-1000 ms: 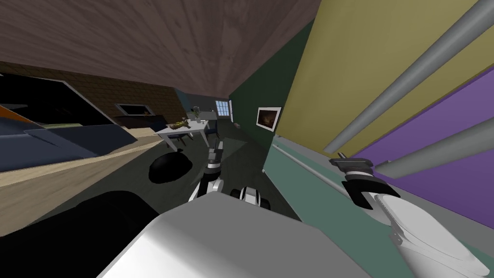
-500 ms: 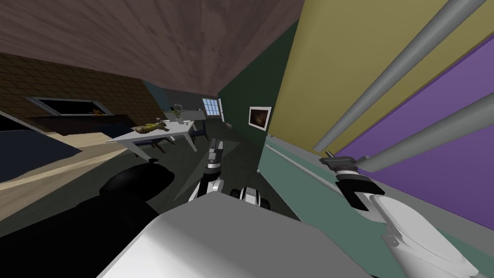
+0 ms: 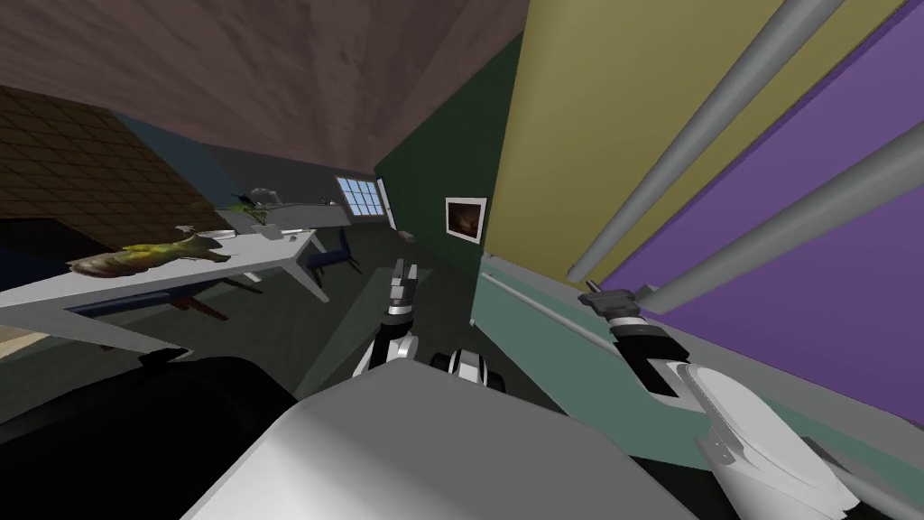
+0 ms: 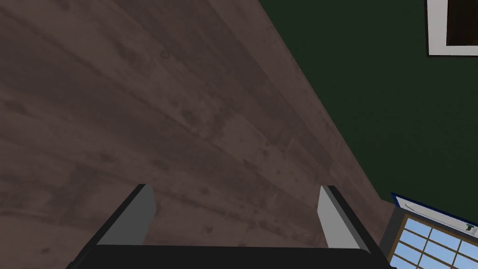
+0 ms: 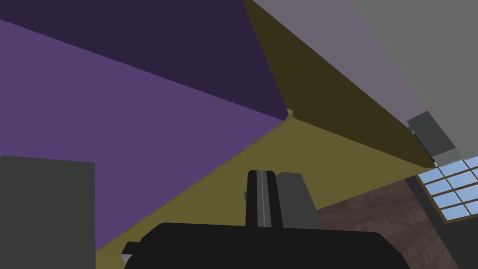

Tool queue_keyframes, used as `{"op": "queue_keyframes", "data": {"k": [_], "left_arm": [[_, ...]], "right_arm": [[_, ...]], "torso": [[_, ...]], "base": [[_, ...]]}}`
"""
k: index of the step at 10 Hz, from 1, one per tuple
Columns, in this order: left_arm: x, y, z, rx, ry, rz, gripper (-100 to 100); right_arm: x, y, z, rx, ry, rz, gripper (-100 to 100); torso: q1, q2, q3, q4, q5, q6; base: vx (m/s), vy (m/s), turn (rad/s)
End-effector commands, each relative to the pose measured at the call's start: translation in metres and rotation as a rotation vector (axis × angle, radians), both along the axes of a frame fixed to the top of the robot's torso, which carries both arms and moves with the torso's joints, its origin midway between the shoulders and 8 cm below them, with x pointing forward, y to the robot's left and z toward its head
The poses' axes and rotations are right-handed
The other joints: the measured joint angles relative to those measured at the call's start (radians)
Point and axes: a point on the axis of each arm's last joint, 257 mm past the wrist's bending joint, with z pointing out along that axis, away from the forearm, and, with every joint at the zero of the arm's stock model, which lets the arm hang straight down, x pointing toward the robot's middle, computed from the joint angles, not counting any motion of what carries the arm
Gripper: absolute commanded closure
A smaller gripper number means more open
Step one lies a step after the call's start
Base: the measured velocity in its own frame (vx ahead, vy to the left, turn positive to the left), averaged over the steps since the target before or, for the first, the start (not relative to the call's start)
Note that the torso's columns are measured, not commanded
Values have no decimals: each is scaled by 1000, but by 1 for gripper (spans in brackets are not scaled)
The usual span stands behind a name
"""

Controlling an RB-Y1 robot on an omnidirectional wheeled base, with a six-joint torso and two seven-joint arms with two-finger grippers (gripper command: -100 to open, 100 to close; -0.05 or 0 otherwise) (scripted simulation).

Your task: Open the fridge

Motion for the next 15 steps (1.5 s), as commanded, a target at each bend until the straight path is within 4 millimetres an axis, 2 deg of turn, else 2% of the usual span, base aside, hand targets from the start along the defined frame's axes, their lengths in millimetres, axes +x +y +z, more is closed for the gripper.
{"op": "queue_keyframes", "data": {"k": [1, 2, 3, 4, 6, 7, 12, 15], "left_arm": [[0, 0, 0, 0, 0, 0, 0], [0, 0, 0, 0, 0, 0, 0], [0, 0, 0, 0, 0, 0, 0], [0, 0, 0, 0, 0, 0, 0], [0, 0, 0, 0, 0, 0, 0], [0, 0, 0, 0, 0, 0, 0], [0, 0, 0, 0, 0, 0, 0], [0, 0, 0, 0, 0, 0, 0]], "right_arm": [[-5, 24, -5, 19, -2, 57, 100], [-11, 53, -2, 28, -18, 129, 100], [-11, 53, -2, 30, -18, 130, 100], [-18, 82, 2, 39, -40, 201, 100], [-17, 85, 5, 37, -43, 207, 100], [-21, 85, 11, 13, -42, 222, -100], [-30, 78, 27, -66, -18, 244, -100], [-34, 76, 35, -102, -3, 257, -100]], "torso": [[6, -1, 0, 0, 2, -2], [6, 1, 1, 0, 3, -1], [7, 0, 1, 1, 3, -1], [9, 2, 1, 2, 5, -3], [10, 5, 3, 3, 5, -1], [10, 7, 4, 4, 5, -7], [20, 7, 3, 12, 15, -6], [23, 9, 4, 12, 15, -7]], "base": [[141, 27, -355], [173, 33, -428], [150, 52, -339], [177, 40, -359], [88, 41, -250], [2, 45, 18], [11, 52, -23], [18, 40, -12]]}}
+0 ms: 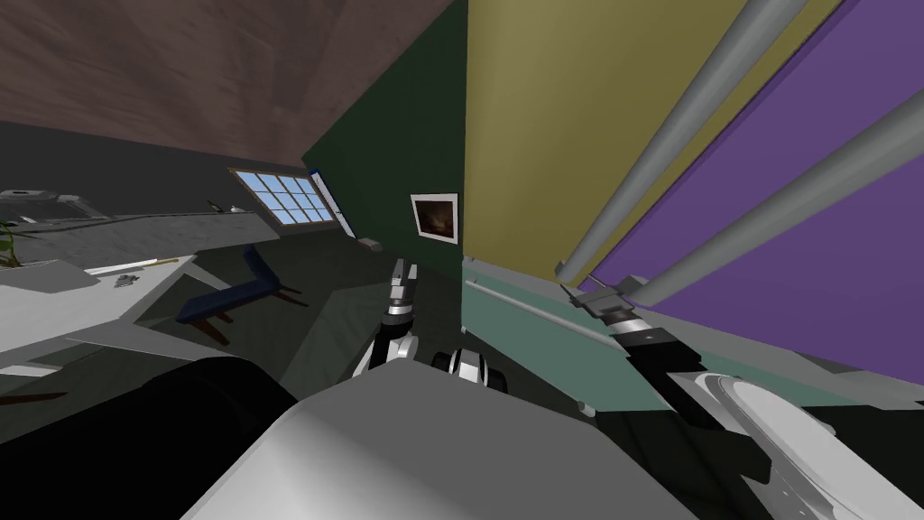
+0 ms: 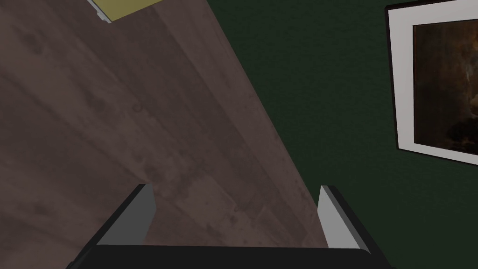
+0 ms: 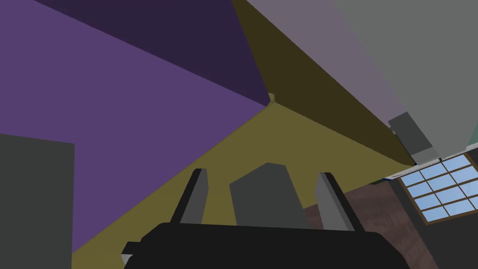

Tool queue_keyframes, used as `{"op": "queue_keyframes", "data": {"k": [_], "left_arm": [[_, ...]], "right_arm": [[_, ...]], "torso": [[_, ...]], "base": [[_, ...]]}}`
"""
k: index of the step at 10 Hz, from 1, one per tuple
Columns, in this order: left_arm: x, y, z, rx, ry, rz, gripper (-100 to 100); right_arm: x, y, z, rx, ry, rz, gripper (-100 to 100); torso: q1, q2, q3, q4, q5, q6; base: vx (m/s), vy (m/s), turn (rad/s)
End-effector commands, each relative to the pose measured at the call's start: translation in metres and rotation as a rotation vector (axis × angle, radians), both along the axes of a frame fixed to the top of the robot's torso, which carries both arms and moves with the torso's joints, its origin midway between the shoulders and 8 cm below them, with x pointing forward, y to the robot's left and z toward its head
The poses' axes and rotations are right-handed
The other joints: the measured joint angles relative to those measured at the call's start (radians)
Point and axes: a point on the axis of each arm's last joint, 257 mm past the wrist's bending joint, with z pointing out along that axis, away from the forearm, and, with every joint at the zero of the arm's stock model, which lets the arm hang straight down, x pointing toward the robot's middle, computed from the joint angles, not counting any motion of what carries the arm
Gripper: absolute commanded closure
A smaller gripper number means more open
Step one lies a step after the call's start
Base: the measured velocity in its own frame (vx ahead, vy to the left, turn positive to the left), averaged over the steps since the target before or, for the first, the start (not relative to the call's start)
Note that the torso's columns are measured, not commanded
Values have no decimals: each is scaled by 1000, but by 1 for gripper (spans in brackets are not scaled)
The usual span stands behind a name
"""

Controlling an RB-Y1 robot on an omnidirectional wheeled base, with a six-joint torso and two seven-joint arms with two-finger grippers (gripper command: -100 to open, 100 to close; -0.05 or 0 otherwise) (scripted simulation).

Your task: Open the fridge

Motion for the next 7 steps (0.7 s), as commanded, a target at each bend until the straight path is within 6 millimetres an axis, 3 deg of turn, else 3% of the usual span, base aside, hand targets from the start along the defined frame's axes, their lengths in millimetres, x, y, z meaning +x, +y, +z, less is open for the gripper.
{"op": "queue_keyframes", "data": {"k": [1, 7], "left_arm": [[0, 0, 0, 0, 0, 0, 0], [0, 0, 0, 0, 0, 0, 0]], "right_arm": [[-2, -7, 15, -38, -6, 1, -100], [-11, -4, 33, -137, 26, 45, -100]], "torso": [[-1, -1, 0, -1, -1, 1], [2, -1, 1, -6, -4, -1]], "base": [[23, 36, -29], [17, 49, -19]]}}
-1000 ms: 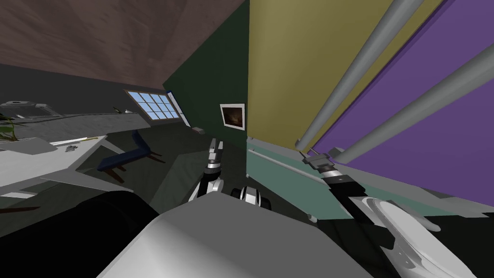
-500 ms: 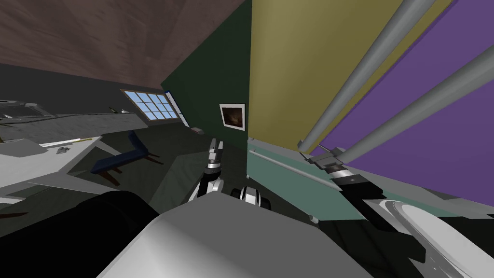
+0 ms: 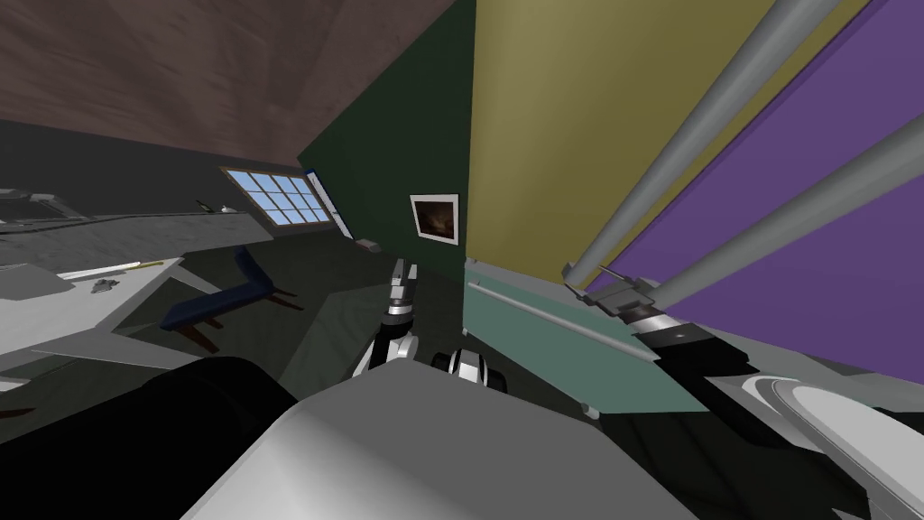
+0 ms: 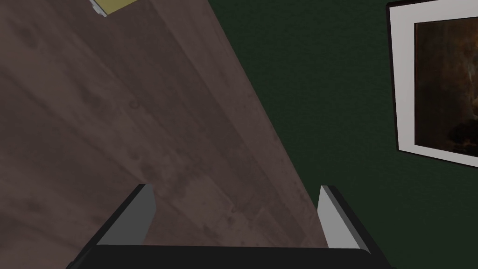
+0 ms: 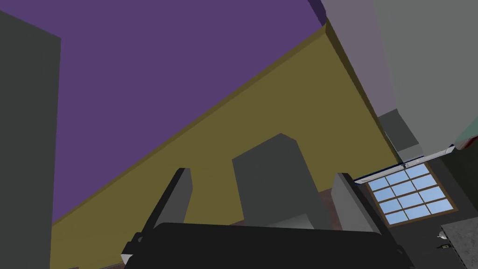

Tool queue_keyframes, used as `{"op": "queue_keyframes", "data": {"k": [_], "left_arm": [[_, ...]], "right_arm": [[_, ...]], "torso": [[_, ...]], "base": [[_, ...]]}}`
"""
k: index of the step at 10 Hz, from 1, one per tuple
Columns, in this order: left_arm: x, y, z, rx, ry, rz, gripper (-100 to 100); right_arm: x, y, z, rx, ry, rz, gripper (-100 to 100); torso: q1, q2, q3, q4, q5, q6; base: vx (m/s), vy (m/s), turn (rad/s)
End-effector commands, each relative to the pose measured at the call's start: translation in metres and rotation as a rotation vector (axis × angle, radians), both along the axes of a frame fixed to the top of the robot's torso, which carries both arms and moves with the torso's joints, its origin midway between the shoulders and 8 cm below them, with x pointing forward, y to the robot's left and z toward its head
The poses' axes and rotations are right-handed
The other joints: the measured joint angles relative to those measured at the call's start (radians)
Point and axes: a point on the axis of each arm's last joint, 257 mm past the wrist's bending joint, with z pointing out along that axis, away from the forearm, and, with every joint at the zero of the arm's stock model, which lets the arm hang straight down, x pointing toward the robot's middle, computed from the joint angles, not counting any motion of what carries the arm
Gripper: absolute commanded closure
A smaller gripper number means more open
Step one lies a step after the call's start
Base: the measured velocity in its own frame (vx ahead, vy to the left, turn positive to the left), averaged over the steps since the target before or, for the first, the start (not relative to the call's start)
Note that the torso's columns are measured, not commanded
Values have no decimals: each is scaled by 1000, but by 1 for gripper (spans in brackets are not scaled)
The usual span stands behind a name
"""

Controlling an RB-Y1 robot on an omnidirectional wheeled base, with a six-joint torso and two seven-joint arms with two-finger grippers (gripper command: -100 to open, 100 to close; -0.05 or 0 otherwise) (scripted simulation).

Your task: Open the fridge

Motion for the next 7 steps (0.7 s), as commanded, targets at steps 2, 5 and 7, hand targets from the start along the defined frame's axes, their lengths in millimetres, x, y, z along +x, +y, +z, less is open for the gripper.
{"op": "queue_keyframes", "data": {"k": [2, 5, 7], "left_arm": [[0, 0, 0, 0, 0, 0, 0], [0, 0, 0, 0, 0, 0, 0], [0, 0, 0, 0, 0, 0, 0]], "right_arm": [[-5, 4, 9, -53, 23, 27, -100], [-6, 5, 11, -71, 34, 34, -100], [-6, 4, 10, -71, 37, 34, 100]], "torso": [[-1, 0, 0, 0, 0, 0], [1, 1, 0, 1, 1, -1], [0, 0, 0, 1, 0, -1]], "base": [[17, 52, -14], [12, 34, -21], [-3, 3, 5]]}}
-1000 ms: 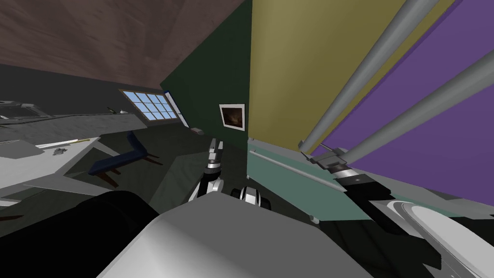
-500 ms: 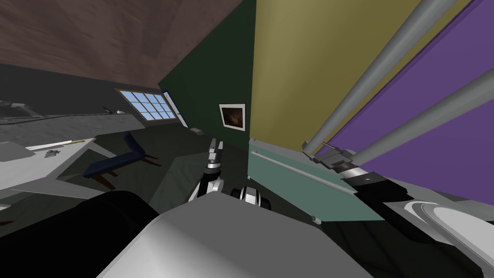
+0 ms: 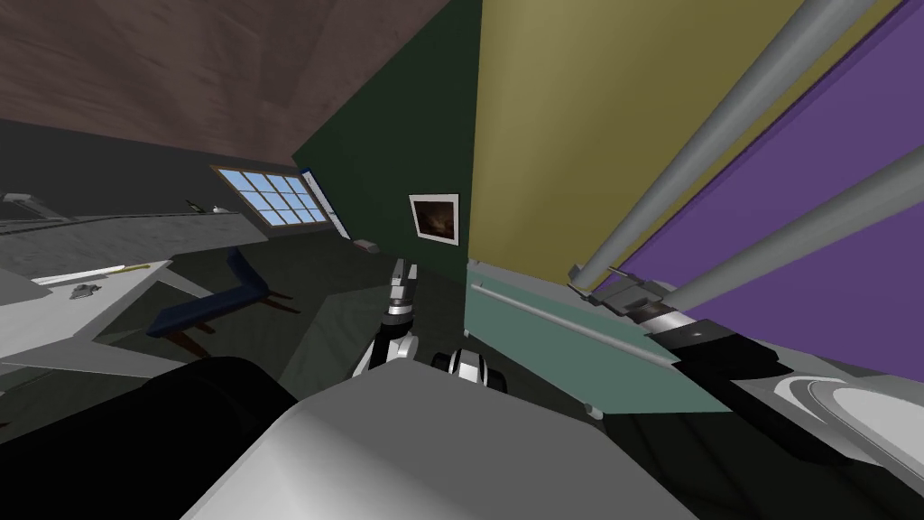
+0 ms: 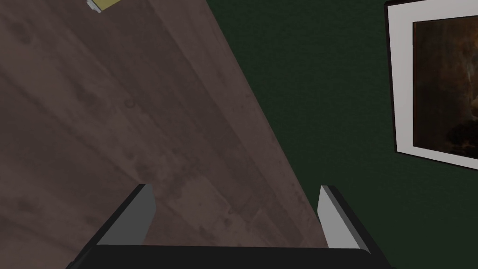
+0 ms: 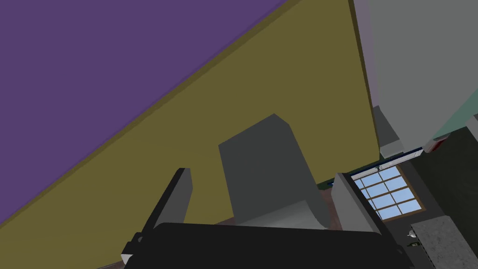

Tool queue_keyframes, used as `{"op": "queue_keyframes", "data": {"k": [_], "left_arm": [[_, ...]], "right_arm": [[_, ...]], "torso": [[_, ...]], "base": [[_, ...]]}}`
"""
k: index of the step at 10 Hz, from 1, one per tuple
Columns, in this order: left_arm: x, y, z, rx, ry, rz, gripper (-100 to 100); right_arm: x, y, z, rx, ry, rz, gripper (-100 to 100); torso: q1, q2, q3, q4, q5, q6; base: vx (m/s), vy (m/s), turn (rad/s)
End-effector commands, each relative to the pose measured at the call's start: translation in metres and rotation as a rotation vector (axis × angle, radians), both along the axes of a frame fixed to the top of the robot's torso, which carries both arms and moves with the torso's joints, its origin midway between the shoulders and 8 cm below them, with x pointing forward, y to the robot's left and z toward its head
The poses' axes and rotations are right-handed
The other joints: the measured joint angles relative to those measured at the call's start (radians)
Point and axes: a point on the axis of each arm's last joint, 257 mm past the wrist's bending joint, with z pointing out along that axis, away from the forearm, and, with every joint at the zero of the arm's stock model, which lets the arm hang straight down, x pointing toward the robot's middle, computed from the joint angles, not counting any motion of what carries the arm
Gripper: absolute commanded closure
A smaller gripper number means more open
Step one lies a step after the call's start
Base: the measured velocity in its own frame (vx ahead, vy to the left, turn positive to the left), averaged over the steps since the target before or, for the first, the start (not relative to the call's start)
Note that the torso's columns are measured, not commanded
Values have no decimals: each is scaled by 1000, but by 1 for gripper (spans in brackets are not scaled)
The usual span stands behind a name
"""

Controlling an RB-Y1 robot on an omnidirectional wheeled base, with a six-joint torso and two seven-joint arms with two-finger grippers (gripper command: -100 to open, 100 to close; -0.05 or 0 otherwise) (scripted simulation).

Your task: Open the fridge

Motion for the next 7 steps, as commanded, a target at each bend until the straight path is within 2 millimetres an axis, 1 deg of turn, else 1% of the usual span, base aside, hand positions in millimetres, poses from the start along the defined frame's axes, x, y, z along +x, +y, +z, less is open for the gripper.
{"op": "queue_keyframes", "data": {"k": [1, 2, 4, 7], "left_arm": [[0, 0, 0, 0, 0, 0, 0], [0, 0, 0, 0, 0, 0, 0], [0, 0, 0, -1, 0, 0, 0], [0, 0, 0, -1, 0, 0, 0]], "right_arm": [[2, -18, -3, 1, 8, -45, 100], [2, -18, -3, 1, 8, -45, 100], [3, -38, -1, 1, 6, -94, 100], [4, -68, 2, 2, 2, -166, 100]], "torso": [[0, 1, 0, 3, 1, 1], [8, 4, 2, 2, 2, 5], [8, 7, 5, 1, 2, -1], [5, 0, -1, 3, 5, -2]], "base": [[-23, 197, -160], [-41, 266, -176], [-105, 276, -139], [-83, 273, -151]]}}
